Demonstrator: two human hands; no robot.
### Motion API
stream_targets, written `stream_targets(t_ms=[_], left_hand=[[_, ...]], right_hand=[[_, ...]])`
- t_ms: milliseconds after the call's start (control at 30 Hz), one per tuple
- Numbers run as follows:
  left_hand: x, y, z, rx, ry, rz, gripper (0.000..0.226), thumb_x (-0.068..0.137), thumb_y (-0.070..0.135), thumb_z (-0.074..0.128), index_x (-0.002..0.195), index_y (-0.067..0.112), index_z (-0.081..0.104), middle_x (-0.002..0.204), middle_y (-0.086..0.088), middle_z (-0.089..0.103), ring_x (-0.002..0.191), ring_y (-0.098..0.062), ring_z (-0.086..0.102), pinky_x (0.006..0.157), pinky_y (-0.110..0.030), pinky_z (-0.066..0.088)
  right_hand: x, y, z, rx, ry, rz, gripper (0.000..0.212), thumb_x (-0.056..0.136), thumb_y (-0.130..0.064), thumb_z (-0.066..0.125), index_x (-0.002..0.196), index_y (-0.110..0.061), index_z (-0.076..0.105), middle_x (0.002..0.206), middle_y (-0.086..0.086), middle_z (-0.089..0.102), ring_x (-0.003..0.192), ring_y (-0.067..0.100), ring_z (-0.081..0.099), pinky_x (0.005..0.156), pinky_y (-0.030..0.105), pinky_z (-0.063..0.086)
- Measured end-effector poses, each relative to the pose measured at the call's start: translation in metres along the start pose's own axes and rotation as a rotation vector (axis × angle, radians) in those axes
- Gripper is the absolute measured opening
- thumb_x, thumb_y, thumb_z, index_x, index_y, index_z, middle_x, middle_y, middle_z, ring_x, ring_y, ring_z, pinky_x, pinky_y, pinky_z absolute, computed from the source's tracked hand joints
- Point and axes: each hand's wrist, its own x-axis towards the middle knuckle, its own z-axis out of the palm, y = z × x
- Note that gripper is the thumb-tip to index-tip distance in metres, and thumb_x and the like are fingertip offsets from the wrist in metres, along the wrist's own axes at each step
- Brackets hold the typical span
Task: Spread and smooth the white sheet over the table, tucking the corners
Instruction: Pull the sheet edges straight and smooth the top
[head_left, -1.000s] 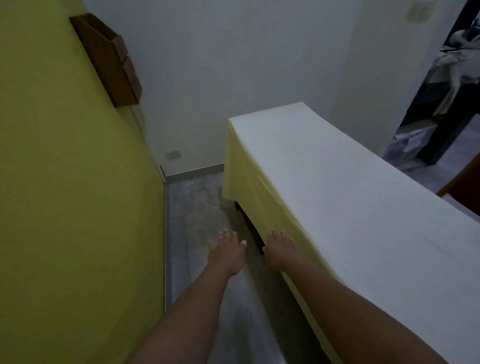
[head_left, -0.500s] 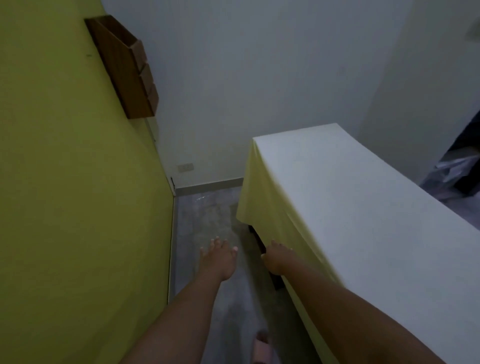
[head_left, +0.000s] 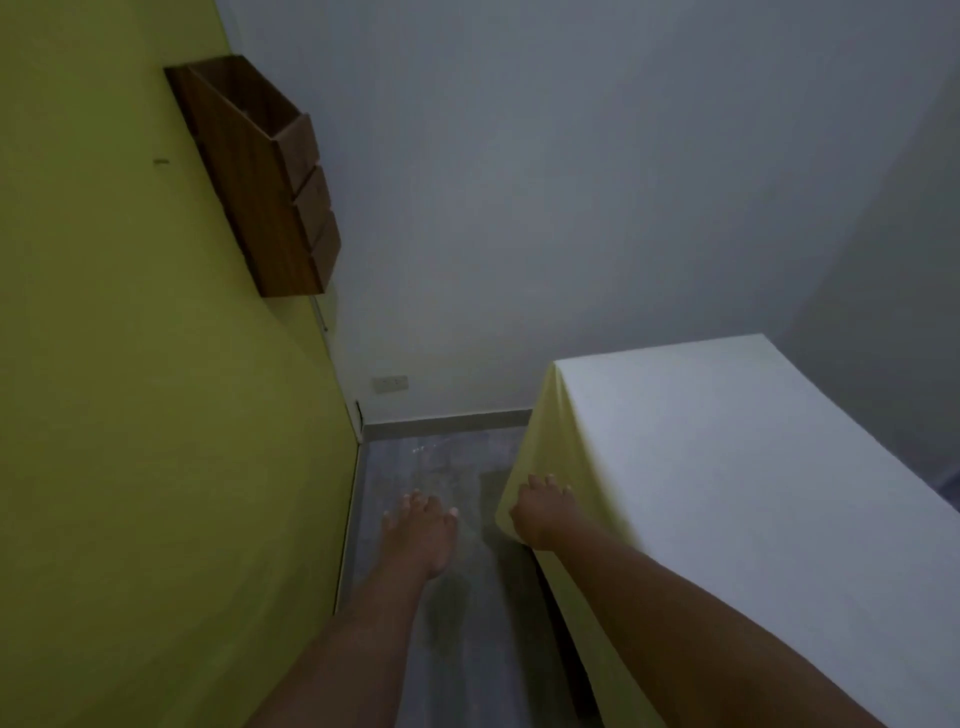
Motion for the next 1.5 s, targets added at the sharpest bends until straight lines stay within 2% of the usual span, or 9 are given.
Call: stream_targets(t_ms=[300, 533, 667, 933, 1067, 1233, 1333, 1500], left_hand=[[0.173, -0.025, -0.073, 0.071, -0.043, 0.038, 0.058, 0.102, 0.041, 0.015, 0.151, 0.01, 0.017, 0.16, -0.011, 0.006, 0.148, -0.026, 0.002, 0.118, -0.049, 0.003], [0.316, -0.002, -0.15, 0.179, -0.092, 0.189, 0.057, 0.103, 0.04, 0.017, 0.151, 0.009, 0.015, 0.16, -0.014, 0.004, 0.147, -0.029, 0.003, 0.118, -0.05, 0.006], [0.374, 0.039, -0.168, 0.234, -0.128, 0.316, 0.056, 0.103, 0.039, 0.016, 0.151, 0.01, 0.015, 0.16, -0.013, 0.003, 0.148, -0.027, 0.001, 0.118, -0.051, 0.006], [0.482, 0.147, -0.18, 0.332, -0.189, 0.51, 0.057, 0.103, 0.04, 0.015, 0.152, 0.011, 0.011, 0.161, -0.011, 0.0, 0.148, -0.026, -0.001, 0.118, -0.05, 0.004], [0.522, 0.203, -0.182, 0.356, -0.188, 0.607, 0.057, 0.102, 0.04, 0.016, 0.151, 0.012, 0.014, 0.161, -0.011, 0.002, 0.148, -0.026, 0.002, 0.118, -0.05, 0.006], [0.557, 0.251, -0.176, 0.393, -0.244, 0.684, 0.056, 0.102, 0.041, 0.016, 0.15, 0.011, 0.019, 0.16, -0.012, 0.008, 0.147, -0.027, 0.006, 0.117, -0.05, 0.009], [0.577, 0.283, -0.17, 0.408, -0.265, 0.745, 0.056, 0.102, 0.041, 0.018, 0.148, 0.011, 0.023, 0.159, -0.013, 0.011, 0.147, -0.028, 0.009, 0.116, -0.052, 0.011], [0.605, 0.345, -0.156, 0.482, -0.346, 0.914, 0.059, 0.102, 0.044, 0.017, 0.15, 0.011, 0.019, 0.16, -0.012, 0.009, 0.147, -0.027, 0.007, 0.117, -0.051, 0.009]], right_hand=[[0.159, -0.024, -0.048, 0.044, -0.043, 0.067, 0.055, 0.1, -0.019, 0.034, 0.15, -0.006, 0.016, 0.16, 0.012, 0.006, 0.147, 0.032, 0.005, 0.117, 0.052, 0.009], [0.258, -0.018, -0.118, 0.133, 0.074, 0.236, 0.055, 0.101, -0.026, 0.031, 0.149, -0.003, 0.019, 0.16, 0.013, 0.01, 0.146, 0.033, 0.009, 0.116, 0.051, 0.014], [0.293, 0.015, -0.146, 0.169, 0.098, 0.351, 0.054, 0.099, -0.021, 0.031, 0.149, -0.002, 0.019, 0.16, 0.014, 0.009, 0.146, 0.034, 0.008, 0.117, 0.052, 0.011], [0.353, 0.096, -0.187, 0.247, 0.113, 0.525, 0.054, 0.102, -0.026, 0.027, 0.149, -0.001, 0.018, 0.16, 0.015, 0.008, 0.146, 0.035, 0.008, 0.118, 0.052, 0.011], [0.376, 0.139, -0.208, 0.258, 0.128, 0.626, 0.053, 0.101, -0.025, 0.027, 0.148, 0.0, 0.021, 0.158, 0.017, 0.013, 0.145, 0.035, 0.012, 0.117, 0.051, 0.014], [0.386, 0.178, -0.214, 0.341, 0.13, 0.723, 0.054, 0.102, -0.028, 0.026, 0.147, -0.001, 0.022, 0.159, 0.016, 0.011, 0.146, 0.034, 0.009, 0.117, 0.051, 0.012], [0.388, 0.202, -0.214, 0.368, 0.165, 0.849, 0.052, 0.1, -0.028, 0.03, 0.146, -0.003, 0.026, 0.158, 0.015, 0.014, 0.145, 0.033, 0.013, 0.116, 0.049, 0.015], [0.388, 0.241, -0.219, 0.47, 0.197, 1.066, 0.052, 0.1, -0.023, 0.03, 0.147, -0.004, 0.024, 0.16, 0.011, 0.009, 0.146, 0.031, 0.01, 0.117, 0.048, 0.01]])
